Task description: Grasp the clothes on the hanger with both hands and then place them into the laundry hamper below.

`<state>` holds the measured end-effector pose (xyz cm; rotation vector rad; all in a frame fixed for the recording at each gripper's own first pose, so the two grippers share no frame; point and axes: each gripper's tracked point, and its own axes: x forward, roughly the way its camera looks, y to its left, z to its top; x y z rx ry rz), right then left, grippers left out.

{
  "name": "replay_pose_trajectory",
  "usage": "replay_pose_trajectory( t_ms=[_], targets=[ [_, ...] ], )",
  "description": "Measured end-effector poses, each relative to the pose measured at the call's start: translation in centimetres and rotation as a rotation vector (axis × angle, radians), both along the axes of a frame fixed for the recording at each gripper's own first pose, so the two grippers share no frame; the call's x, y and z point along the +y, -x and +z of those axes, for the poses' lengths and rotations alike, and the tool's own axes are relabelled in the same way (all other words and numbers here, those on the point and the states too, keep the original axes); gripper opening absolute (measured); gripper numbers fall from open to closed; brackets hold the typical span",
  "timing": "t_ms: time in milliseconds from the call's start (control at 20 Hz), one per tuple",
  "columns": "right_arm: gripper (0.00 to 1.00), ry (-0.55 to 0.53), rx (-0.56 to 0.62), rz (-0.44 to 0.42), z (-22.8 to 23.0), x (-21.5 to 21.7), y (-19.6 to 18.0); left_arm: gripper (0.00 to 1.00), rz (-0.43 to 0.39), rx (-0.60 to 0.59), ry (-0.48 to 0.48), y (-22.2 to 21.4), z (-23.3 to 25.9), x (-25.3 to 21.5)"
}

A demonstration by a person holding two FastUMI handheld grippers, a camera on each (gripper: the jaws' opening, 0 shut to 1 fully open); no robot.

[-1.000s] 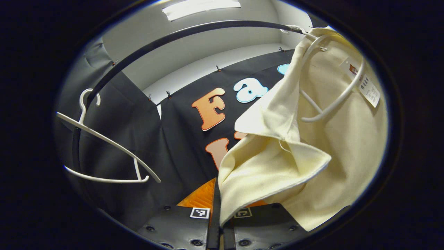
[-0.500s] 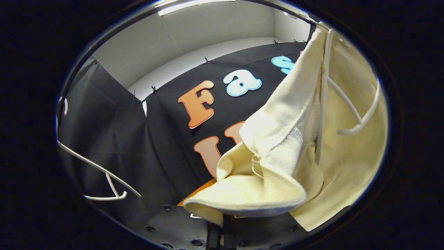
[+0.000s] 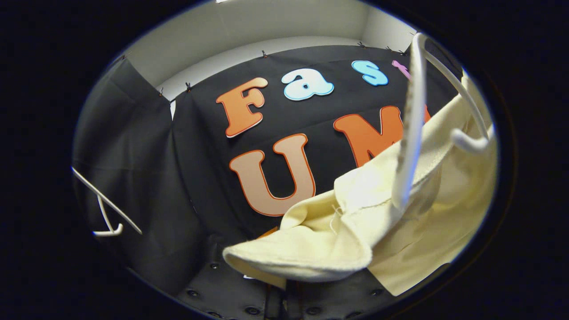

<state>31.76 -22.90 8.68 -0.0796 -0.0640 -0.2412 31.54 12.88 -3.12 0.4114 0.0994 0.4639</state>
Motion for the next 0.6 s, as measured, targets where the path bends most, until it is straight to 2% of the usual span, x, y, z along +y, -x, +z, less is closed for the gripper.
replay_pose_trajectory(
  t_ms=[250, 400, 600],
  targets=[
    [0.0, -0.029, 0.113, 0.005, -7.1, -0.1, 0.1, 0.08, 0.016, 0.035, 0.071, 2.4, -4.3, 1.1],
    [0.0, -0.147, 0.162, 0.028, -10.7, 0.6, 1.0, 0.09, 0.017, 0.06, 0.143, 3.6, -6.4, 1.8],
    [0.0, -0.169, 0.173, 0.007, -13.8, 0.8, 4.4, 0.1, 0.032, 0.051, 0.143, 6.9, -6.3, 2.8]
  ],
)
